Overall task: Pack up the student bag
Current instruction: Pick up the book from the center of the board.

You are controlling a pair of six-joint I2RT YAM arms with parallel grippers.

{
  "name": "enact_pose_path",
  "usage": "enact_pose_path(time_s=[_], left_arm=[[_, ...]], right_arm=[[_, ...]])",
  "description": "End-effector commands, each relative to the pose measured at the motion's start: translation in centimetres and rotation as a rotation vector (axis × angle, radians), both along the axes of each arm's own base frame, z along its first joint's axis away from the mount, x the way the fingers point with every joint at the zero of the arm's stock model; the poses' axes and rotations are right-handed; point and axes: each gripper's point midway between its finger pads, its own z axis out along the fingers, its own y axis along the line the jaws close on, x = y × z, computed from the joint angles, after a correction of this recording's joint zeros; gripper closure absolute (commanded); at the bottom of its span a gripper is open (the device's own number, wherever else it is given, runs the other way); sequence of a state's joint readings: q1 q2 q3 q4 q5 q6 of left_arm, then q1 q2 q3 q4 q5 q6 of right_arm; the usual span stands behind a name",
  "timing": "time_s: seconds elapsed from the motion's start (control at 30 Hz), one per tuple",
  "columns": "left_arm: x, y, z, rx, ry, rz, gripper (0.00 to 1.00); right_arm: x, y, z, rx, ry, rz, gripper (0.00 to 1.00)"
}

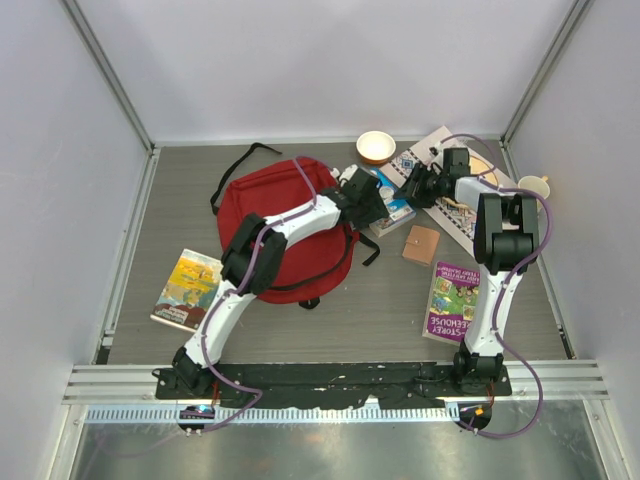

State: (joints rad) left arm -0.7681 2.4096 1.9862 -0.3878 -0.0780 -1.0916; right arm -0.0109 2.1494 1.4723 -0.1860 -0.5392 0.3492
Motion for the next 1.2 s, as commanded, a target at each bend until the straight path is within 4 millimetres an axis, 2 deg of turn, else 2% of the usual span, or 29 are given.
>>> enact_pose_path(time_s=[0.0,0.07,0.23,0.4,0.53,0.67,0.9,1.0,1.17], left_arm=[[0.7,-2.0,5.5,-0.135,-0.105,-0.031,0.38],[0.8,-2.0,6.4,-0.150,-0.123,-0.032,0.41],[0.8,-2.0,7.5,-0.172,-0.145,-0.028,0.40],[0.8,-2.0,8.3,-0.197,-0.162,-0.025,0.42],[0.8,-2.2,9.3,-0.220,-0.174,-0.027,0.55],[0.8,-2.2,10.2,-0.234,-0.188,-0.027,0.56],[0.9,-2.2,11.3,-0.257,-0.205,-0.018,0.44],[0.9,-2.1,11.1,-0.257,-0.204,-0.015,0.40],[0.8,-2.4,9.6,-0.253,-0.172,-0.019,0.39]], right_arm=[[-1.8,3.3,2.7,0.131,0.006,0.080,0.50],[-2.1,3.4,2.8,0.137,0.010,0.084,0.51],[-2.5,3.4,2.4,0.136,0.022,0.080,0.53],[-3.1,3.4,1.9,0.138,0.041,0.086,0.62],[-3.4,3.2,1.6,0.124,0.052,0.078,0.65],[-3.5,3.0,1.5,0.106,0.055,0.077,0.66],[-3.8,2.9,1.4,0.098,0.062,0.084,0.66],[-4.0,2.9,1.5,0.097,0.064,0.087,0.66],[-4.1,3.0,1.7,0.099,0.061,0.091,0.66]])
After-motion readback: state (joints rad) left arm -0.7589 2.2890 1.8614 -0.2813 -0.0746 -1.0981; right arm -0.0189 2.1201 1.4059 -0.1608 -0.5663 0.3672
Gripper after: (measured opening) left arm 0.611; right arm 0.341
